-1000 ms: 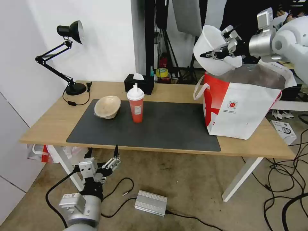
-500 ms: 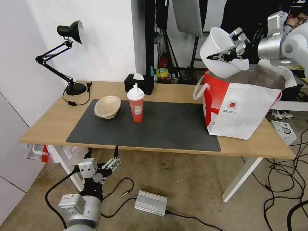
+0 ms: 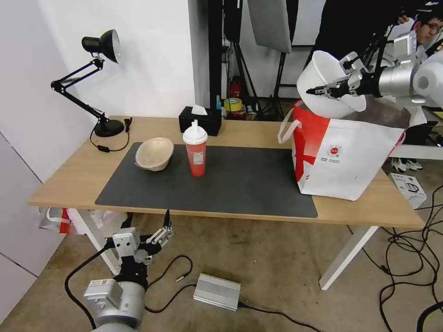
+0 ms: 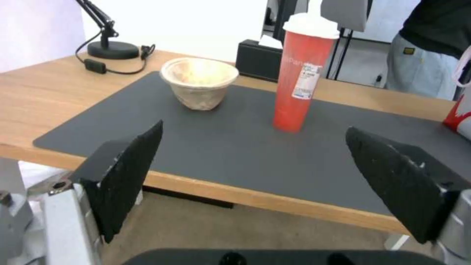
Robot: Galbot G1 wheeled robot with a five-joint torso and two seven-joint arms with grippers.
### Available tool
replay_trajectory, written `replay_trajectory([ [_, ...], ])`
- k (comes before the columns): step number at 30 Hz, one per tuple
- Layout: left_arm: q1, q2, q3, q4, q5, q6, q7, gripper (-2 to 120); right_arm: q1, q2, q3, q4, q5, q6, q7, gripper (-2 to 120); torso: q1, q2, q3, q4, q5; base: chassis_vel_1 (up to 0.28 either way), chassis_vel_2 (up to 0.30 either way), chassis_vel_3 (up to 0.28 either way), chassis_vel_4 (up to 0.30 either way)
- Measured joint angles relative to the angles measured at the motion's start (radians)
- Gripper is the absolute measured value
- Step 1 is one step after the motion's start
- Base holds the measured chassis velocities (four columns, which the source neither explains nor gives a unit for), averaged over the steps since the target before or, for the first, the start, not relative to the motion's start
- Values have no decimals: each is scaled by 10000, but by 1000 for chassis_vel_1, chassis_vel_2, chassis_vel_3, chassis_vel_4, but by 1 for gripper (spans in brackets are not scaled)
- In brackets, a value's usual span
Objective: Pick up the trash from the table and place it into the takeout bag.
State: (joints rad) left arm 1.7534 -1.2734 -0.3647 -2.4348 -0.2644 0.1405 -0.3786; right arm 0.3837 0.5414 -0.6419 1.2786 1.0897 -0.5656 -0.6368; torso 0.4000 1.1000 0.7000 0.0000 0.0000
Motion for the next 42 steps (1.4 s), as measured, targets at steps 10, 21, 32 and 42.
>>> replay_trajectory([
  [10,60,-13,-15,-24,26,4,-4,100,-732,-96,620,34,-202,54,-11,0,0,0,0,0,0,0,0,0,0],
  [21,83,-12,-17,-61,64,29,-12,100,-1344,-289,1097,134,-275,135,26,0,0,0,0,-1,1,0,0,0,0],
  [32,94,-99,67,-59,125,132,-27,100,-1624,-396,1276,396,-216,308,221,9,0,0,0,0,0,0,0,0,0],
  [42,129,-64,18,-132,120,157,-32,100,-1646,-296,1301,372,-179,339,330,48,0,0,0,0,0,0,0,0,0],
])
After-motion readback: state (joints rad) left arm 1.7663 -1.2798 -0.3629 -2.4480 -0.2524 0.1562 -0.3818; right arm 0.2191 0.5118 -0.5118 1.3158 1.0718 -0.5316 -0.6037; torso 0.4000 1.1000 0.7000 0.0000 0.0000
